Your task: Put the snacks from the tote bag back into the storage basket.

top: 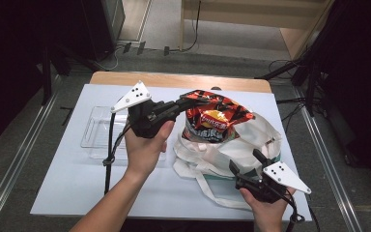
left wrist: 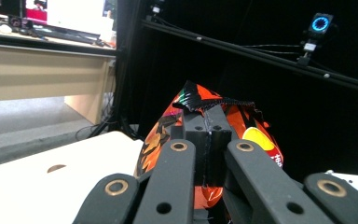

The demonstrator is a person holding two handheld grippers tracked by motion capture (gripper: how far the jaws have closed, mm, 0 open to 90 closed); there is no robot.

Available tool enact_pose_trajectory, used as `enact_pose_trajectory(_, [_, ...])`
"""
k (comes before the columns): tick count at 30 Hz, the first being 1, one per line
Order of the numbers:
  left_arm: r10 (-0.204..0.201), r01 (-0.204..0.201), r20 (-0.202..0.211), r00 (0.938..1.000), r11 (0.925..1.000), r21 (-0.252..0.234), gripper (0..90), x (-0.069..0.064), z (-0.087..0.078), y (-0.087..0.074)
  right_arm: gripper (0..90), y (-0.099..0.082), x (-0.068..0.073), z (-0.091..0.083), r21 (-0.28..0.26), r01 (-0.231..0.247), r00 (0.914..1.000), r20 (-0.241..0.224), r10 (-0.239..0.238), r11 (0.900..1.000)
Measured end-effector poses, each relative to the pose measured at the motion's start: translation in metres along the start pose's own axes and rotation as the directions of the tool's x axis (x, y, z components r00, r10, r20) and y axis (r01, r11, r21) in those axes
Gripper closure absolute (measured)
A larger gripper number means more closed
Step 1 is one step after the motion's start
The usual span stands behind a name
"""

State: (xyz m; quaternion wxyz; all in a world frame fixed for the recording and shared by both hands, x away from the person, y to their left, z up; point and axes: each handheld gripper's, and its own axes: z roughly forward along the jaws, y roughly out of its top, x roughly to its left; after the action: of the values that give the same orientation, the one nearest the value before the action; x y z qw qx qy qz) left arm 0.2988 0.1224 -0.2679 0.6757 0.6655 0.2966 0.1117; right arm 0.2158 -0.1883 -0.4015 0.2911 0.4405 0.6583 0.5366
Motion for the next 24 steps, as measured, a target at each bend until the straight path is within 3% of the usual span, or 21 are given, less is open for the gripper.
enact_pose_trajectory(5, [0.006, -0.006, 0.027, 0.9996, 0.9999, 0.010, 90.0, -0.009, 0.008, -0.003, 16.8, 0.001, 0.001, 0.002, 0.002, 0.006, 1.0000, 0.001, -0.006, 1.0000])
enact_pose_trajectory(10, [-0.025, 0.025, 0.054, 0.9982, 0.9997, -0.001, 90.0, -0.012, 0.015, -0.004, 16.8, 0.000, 0.001, 0.001, 0.005, 0.006, 1.0000, 0.007, -0.006, 1.0000])
enact_pose_trajectory(18, [-0.010, 0.010, 0.060, 0.9981, 0.9999, -0.004, 90.0, -0.018, 0.019, 0.000, 17.0, -0.001, -0.004, 0.000, 0.002, 0.007, 0.9997, 0.025, -0.007, 1.0000])
enact_pose_trajectory(24, [-0.016, 0.017, 0.058, 0.9982, 0.9997, -0.015, 90.0, -0.015, 0.013, 0.003, 17.0, -0.001, -0.003, 0.000, 0.009, 0.011, 0.9995, 0.029, -0.011, 0.9999])
